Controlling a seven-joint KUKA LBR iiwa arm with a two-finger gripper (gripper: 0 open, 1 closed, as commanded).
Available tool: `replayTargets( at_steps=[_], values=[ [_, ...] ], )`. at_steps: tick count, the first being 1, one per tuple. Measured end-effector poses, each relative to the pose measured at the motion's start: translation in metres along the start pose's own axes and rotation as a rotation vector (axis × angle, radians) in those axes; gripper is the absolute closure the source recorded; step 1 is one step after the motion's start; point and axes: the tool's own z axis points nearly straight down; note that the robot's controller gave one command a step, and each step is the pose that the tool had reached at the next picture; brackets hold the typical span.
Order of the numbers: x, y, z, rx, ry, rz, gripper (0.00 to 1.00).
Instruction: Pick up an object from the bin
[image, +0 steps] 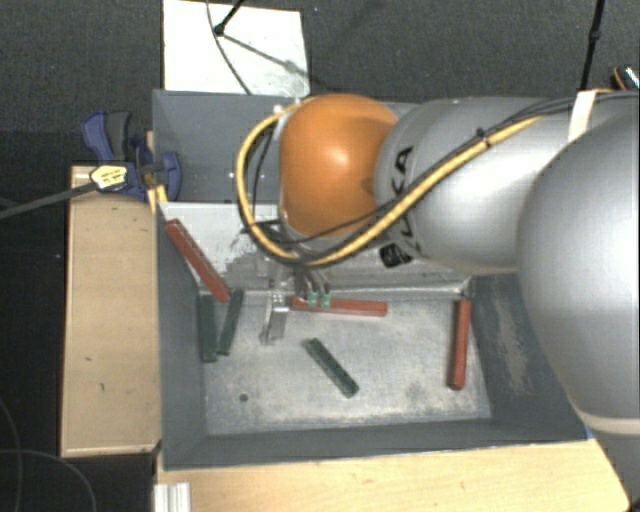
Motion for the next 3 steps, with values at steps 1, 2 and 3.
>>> replayTargets(
  at_steps=[1, 2, 3],
  values=[
    [0.049, -0.086, 0.094, 0.006, 0.010, 0.111, 0.00],
    [0.058, -0.136, 0.121, 0.005, 0.005, 0.125, 0.00],
    [0.056, -0.132, 0.119, 0.001, 0.001, 0.127, 1.00]
  ],
)
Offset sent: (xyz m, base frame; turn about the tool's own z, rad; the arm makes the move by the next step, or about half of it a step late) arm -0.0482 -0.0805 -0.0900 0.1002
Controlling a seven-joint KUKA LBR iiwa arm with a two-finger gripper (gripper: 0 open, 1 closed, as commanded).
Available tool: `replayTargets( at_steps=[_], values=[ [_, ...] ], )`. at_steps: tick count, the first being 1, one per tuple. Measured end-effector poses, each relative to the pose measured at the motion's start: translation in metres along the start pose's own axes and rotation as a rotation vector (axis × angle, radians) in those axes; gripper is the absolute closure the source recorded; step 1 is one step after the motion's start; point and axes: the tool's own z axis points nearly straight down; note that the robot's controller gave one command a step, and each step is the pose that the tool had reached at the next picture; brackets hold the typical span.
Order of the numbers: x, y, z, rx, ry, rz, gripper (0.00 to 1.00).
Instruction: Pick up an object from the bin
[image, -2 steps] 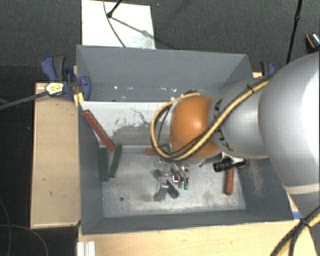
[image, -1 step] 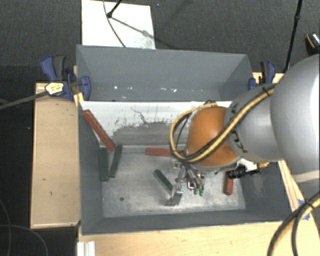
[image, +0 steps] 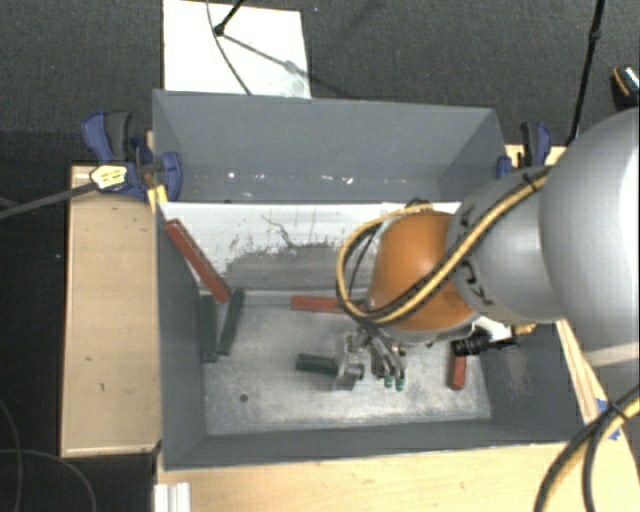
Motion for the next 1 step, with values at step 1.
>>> replayTargets(
  at_steps=[1],
  values=[
    [0.0265, -0.0030, -0.1434, -0.001, -0.007, -0.168, 1.00]
  ],
)
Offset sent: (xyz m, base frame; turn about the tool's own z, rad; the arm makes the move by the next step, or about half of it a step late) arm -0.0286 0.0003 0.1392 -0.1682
